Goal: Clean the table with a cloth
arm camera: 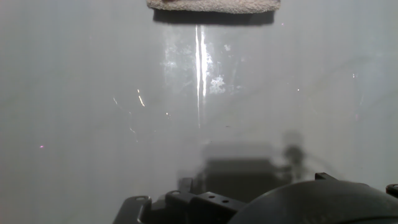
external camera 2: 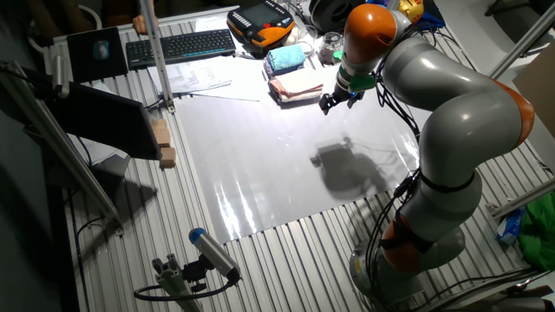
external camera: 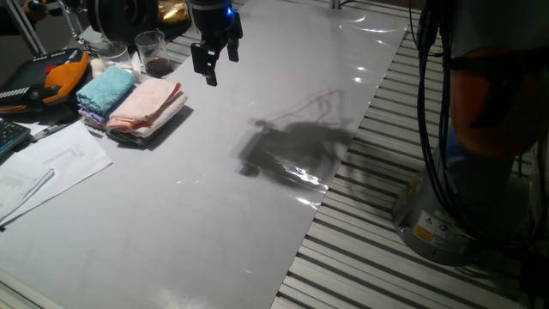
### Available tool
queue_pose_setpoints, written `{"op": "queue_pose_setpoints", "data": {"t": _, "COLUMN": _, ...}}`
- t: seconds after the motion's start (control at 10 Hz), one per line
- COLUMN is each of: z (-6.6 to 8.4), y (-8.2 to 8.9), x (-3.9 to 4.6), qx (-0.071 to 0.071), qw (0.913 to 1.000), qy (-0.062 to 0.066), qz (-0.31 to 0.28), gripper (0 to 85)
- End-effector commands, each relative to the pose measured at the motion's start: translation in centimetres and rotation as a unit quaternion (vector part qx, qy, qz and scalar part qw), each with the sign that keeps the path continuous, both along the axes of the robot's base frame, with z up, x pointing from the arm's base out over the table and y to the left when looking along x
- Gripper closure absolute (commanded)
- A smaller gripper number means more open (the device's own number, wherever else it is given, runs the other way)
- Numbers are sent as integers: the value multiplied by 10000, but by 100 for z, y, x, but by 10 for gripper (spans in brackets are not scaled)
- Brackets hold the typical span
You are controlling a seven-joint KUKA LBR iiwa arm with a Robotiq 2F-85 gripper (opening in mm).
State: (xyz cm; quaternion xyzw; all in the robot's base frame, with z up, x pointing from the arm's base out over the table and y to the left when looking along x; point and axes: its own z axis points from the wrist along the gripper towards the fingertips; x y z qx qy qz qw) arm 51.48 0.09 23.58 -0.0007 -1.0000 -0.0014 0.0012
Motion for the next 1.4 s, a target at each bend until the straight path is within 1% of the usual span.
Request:
{"op": "queue_pose_setpoints", "data": {"t": 0.0, "z": 4, "y": -1, "x": 3, "qx": 19, "qw": 9994, "qy": 316, "qz": -134, "gripper": 850}}
{"op": "queue_pose_setpoints", "data": {"t": 0.3, "z": 20, "y": -7, "x": 6, "qx": 19, "qw": 9994, "qy": 332, "qz": -134, "gripper": 850}}
{"op": "queue_pose_setpoints", "data": {"t": 0.4, "z": 17, "y": -7, "x": 5, "qx": 11, "qw": 9994, "qy": 316, "qz": -135, "gripper": 850}}
{"op": "queue_pose_setpoints", "data": {"t": 0.5, "z": 9, "y": -4, "x": 2, "qx": 13, "qw": 9996, "qy": 255, "qz": -127, "gripper": 850}}
{"op": "queue_pose_setpoints", "data": {"t": 0.7, "z": -16, "y": 0, "x": 10, "qx": -70, "qw": 9998, "qy": 169, "qz": -91, "gripper": 850}}
{"op": "queue_pose_setpoints", "data": {"t": 1.0, "z": -12, "y": -4, "x": 2, "qx": -39, "qw": 9998, "qy": 131, "qz": -136, "gripper": 850}}
{"op": "queue_pose_setpoints", "data": {"t": 1.1, "z": 4, "y": -9, "x": 12, "qx": -70, "qw": 9998, "qy": 138, "qz": -160, "gripper": 850}}
{"op": "queue_pose_setpoints", "data": {"t": 1.2, "z": -19, "y": -18, "x": 24, "qx": -40, "qw": 9997, "qy": 154, "qz": -159, "gripper": 850}}
{"op": "queue_pose_setpoints", "data": {"t": 1.3, "z": -65, "y": -11, "x": 19, "qx": -9, "qw": 9998, "qy": 124, "qz": -174, "gripper": 850}}
